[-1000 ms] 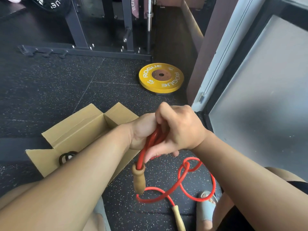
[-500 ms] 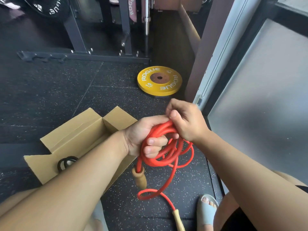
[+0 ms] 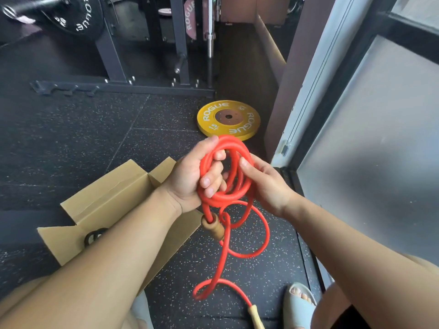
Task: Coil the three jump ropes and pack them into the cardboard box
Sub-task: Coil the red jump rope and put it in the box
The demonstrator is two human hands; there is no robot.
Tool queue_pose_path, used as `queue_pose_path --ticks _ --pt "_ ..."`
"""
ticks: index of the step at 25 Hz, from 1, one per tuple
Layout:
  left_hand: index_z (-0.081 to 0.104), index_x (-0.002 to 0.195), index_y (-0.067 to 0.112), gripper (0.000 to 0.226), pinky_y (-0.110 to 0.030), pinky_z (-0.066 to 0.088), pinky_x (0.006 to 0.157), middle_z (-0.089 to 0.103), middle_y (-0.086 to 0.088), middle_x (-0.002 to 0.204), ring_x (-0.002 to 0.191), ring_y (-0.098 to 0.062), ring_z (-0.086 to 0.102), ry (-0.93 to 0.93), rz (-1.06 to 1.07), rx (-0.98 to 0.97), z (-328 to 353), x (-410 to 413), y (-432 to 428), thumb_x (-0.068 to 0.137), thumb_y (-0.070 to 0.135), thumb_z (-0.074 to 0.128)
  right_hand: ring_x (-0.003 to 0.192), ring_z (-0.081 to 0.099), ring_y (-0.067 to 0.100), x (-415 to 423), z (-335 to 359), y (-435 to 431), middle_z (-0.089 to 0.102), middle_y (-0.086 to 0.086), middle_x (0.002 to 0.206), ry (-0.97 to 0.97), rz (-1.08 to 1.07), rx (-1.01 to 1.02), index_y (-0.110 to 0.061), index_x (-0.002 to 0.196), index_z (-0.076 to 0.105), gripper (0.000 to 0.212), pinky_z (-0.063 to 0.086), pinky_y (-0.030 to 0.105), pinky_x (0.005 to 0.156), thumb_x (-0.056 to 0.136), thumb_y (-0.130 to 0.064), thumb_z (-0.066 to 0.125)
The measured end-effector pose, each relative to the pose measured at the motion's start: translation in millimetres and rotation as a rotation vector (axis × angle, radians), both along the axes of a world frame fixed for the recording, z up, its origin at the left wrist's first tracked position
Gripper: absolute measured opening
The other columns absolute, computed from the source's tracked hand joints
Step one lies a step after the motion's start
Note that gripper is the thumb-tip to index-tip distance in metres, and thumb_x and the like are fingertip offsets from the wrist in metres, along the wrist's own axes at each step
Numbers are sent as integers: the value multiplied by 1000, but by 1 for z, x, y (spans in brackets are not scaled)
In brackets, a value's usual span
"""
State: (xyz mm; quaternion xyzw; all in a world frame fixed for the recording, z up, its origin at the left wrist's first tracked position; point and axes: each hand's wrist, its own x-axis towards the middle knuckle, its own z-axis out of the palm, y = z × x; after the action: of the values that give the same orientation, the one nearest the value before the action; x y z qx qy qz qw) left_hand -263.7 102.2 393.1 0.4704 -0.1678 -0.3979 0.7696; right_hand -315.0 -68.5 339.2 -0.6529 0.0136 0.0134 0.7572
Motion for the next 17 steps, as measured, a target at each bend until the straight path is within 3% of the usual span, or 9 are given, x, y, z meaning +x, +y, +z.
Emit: queue_pose_path --ticks 3,5,7,12,15,17 --pt "51 73 16 29 -28 50 55 43 2 40 35 -13 45 -54 3 48 -4 -3 -3 92 39 51 64 57 23 4 1 4 63 5 74 -62 -161 -150 -24 98 65 13 50 31 58 98 -37 61" --pt "56 74 14 23 -31 55 66 48 0 44 41 -15 49 -22 -39 67 -7 -3 -3 88 32 51 64 51 24 6 4 1 59 3 70 -89 -160 -241 -21 102 60 11 46 29 55 103 -29 53" --pt "56 81 12 22 -32 55 71 44 2 42 40 -14 45 12 -57 86 -8 -2 -3 89 32 50 66 51 24 8 7 -1 58 3 72 -99 -143 -344 -18 110 58 24 46 34 56 99 -38 52" --pt "41 70 20 34 -30 45 57 28 9 35 29 -9 30 -11 35 94 -9 -5 -7 96 42 49 75 56 18 12 8 2 58 4 83 -46 -143 -453 -11 115 48 25 50 43 67 105 -34 50" --pt "42 72 20 34 -30 41 53 27 10 36 29 -8 28 -15 81 3 0 -2 -5 96 44 44 73 57 8 14 6 2 58 -3 92 -52 -219 -456 -24 112 38 23 52 33 66 106 -46 41" --pt "43 74 20 34 -29 40 56 27 10 37 31 -7 28 45 111 -131 8 5 0 96 46 40 71 60 15 15 -3 3 57 0 91 14 -248 -391 -27 107 37 18 54 40 63 101 -45 40"
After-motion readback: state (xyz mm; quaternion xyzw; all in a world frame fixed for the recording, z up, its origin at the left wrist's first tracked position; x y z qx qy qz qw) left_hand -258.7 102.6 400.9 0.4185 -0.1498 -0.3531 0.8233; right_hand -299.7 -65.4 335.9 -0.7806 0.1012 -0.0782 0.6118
